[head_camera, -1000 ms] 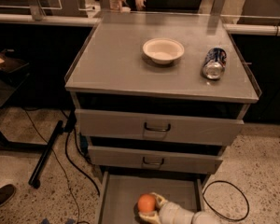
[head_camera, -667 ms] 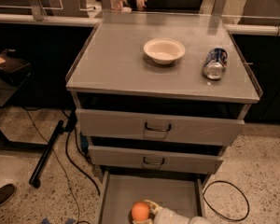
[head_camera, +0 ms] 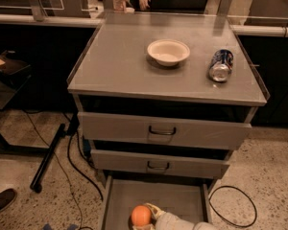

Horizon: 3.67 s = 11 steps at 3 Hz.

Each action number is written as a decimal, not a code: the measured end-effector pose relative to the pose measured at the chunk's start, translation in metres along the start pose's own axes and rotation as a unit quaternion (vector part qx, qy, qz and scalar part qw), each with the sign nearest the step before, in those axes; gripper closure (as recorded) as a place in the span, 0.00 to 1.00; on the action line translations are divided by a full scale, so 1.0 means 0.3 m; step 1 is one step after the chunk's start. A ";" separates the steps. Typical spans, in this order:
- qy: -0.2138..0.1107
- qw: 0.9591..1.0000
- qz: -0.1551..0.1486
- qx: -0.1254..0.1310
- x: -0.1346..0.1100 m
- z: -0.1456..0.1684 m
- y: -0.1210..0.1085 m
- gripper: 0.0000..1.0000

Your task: Pick orange from bottom drawer and place on counter

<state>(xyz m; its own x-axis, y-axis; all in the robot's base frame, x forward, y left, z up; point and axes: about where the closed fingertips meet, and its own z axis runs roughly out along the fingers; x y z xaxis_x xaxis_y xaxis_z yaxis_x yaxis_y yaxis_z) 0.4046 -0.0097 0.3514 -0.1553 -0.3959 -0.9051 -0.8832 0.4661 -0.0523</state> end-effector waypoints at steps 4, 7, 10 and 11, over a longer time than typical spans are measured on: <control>-0.042 0.993 -0.108 -0.024 -0.520 0.003 0.025 1.00; -0.057 0.983 -0.175 0.001 -0.903 -0.093 -0.083 1.00; -0.079 0.976 -0.199 0.048 -1.201 -0.236 -0.262 1.00; -0.079 0.976 -0.199 0.048 -1.201 -0.236 -0.262 1.00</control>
Offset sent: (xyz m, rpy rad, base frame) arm 0.0290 0.1065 0.1761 -0.0420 -0.2706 0.2425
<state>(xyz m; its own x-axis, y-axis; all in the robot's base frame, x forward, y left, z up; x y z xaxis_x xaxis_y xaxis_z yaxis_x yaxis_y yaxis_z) 0.4987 0.0403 0.7114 0.2677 -0.4366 -0.8589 -0.8131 0.3758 -0.4445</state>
